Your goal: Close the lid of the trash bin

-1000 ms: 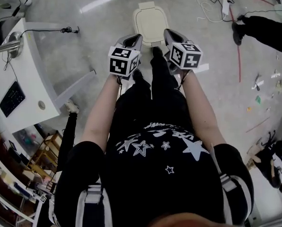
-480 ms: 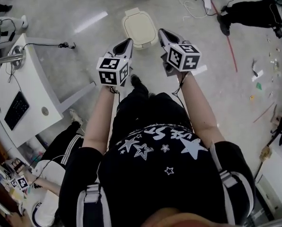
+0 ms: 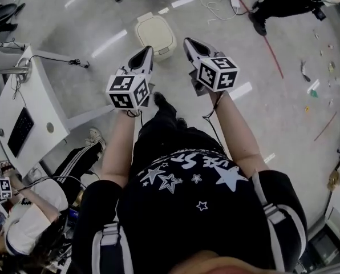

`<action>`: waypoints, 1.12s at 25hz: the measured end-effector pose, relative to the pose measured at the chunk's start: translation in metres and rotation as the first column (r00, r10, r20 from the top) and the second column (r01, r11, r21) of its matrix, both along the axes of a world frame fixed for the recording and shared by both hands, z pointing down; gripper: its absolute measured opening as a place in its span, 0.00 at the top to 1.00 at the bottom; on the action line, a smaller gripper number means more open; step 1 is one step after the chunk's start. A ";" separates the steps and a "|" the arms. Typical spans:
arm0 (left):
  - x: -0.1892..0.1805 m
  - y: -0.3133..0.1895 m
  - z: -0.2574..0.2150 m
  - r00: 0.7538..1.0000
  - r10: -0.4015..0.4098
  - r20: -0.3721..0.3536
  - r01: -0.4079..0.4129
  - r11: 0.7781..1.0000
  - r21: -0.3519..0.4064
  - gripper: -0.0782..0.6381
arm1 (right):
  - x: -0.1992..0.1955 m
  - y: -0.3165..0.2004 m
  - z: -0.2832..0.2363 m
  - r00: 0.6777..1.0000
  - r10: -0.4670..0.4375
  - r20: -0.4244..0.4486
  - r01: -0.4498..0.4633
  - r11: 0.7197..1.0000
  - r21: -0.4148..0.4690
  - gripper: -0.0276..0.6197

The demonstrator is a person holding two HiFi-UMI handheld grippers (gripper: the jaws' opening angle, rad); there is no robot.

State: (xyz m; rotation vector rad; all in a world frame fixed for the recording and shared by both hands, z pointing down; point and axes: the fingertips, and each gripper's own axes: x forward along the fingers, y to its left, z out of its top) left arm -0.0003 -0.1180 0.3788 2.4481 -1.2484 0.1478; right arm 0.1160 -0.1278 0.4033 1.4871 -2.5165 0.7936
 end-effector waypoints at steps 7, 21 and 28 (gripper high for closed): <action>0.033 0.092 -0.043 0.999 0.015 -0.030 -0.013 0.996 0.085 0.88 | 0.025 0.100 -0.057 0.995 -0.051 0.088 0.034 0.983 0.178 0.95; 0.055 0.164 -0.081 0.998 0.056 -0.038 -0.051 0.991 0.123 0.88 | 0.010 0.170 -0.084 0.989 -0.135 0.066 0.119 0.972 0.202 0.95; 0.027 0.230 -0.073 0.996 0.065 -0.061 -0.056 0.987 0.152 0.88 | -0.017 0.222 -0.068 0.992 -0.108 0.057 0.096 0.979 0.181 0.95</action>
